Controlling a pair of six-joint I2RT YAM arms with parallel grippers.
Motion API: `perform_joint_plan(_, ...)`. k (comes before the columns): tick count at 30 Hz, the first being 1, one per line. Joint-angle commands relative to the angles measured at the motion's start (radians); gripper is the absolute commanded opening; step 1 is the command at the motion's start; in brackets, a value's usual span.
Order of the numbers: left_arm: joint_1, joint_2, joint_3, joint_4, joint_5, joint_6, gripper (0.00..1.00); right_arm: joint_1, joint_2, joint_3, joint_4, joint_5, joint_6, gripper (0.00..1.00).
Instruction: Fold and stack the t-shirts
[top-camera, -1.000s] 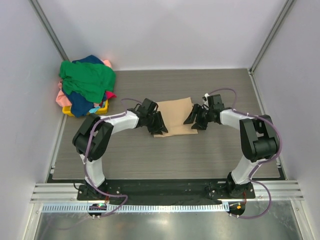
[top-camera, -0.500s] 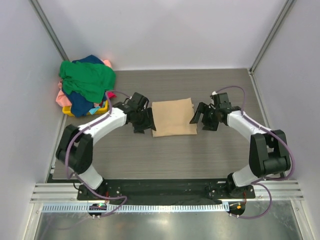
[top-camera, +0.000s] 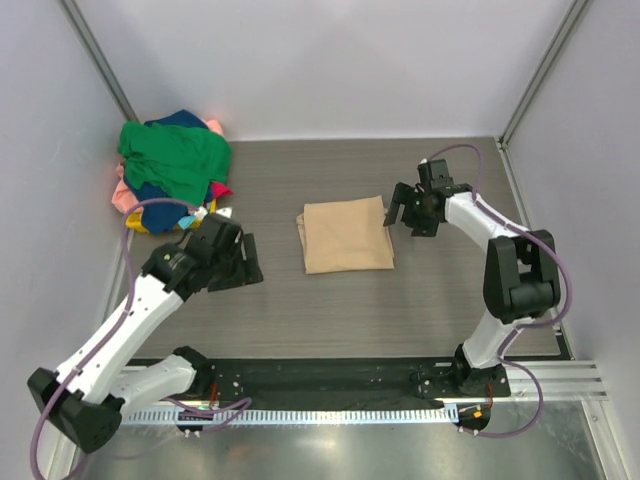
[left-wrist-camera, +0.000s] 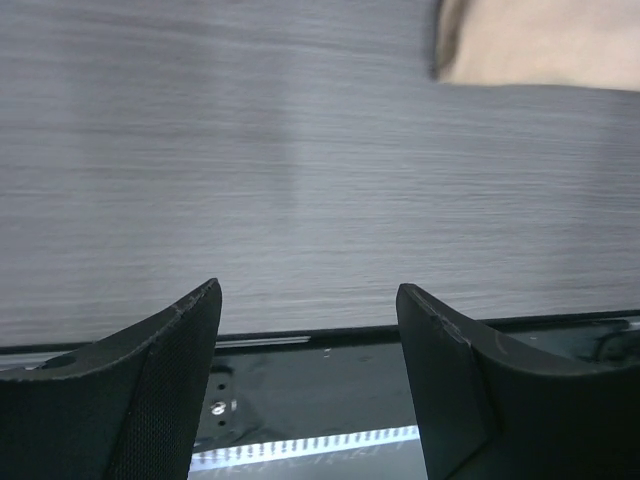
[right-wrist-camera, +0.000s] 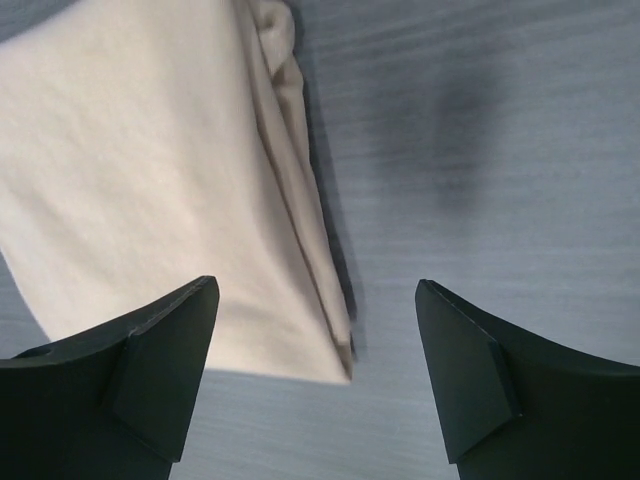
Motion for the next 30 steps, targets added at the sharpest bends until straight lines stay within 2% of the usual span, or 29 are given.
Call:
perform_joint_plan(1, 0.002, -0.116, -0.050, -0.113, -0.111, 0.013, 0.72, -0.005, 0.094, 0.110, 0.021, -0.002, -0.042, 0.85)
perform_joint_plan(3, 0.002, -0.173, -0.095, -0.108, -0.147, 0.014, 0.72, -0.005, 0.181, 0.179, 0.029, -0.017, -0.047, 0.83)
perform_joint_plan(6, 0.002, -0.239, -0.106, -0.081, -0.122, 0.014, 0.72, -0.006, 0.264, 0.265, 0.034, -0.040, -0.047, 0.78)
perform_joint_plan(9, 0.002, -0.261, -0.115, -0.071, -0.131, 0.007, 0.73, -0.002, 0.354, 0.310, 0.047, -0.097, -0.045, 0.69)
perform_joint_plan(12, 0.002, -0.241, -0.118, -0.068, -0.119, 0.010, 0.72, 0.011, 0.417, 0.324, 0.055, -0.129, -0.058, 0.53)
perform_joint_plan(13, 0.002, -0.236, -0.118, -0.067, -0.119, 0.010, 0.72, 0.012, 0.427, 0.324, 0.060, -0.134, -0.065, 0.40)
perform_joint_plan(15, 0.002, -0.218, -0.117, -0.073, -0.120, 0.010, 0.72, 0.012, 0.448, 0.311, 0.063, -0.138, -0.071, 0.27)
perform_joint_plan(16, 0.002, -0.213, -0.115, -0.073, -0.122, 0.008, 0.72, 0.011, 0.453, 0.305, 0.061, -0.126, -0.079, 0.14)
perform_joint_plan(18, 0.002, -0.215, -0.115, -0.075, -0.123, 0.010, 0.72, 0.006, 0.453, 0.287, 0.061, -0.071, -0.090, 0.01)
perform_joint_plan(23, 0.002, -0.238, -0.118, -0.067, -0.117, 0.010, 0.72, -0.037, 0.451, 0.290, 0.046, 0.062, -0.154, 0.01)
perform_joint_plan(25, 0.002, -0.246, -0.121, -0.065, -0.111, 0.011, 0.72, -0.058, 0.450, 0.322, 0.023, 0.197, -0.182, 0.01)
perform_joint_plan(30, 0.001, -0.259, -0.121, -0.065, -0.117, 0.007, 0.72, -0.101, 0.488, 0.495, -0.045, 0.359, -0.274, 0.01)
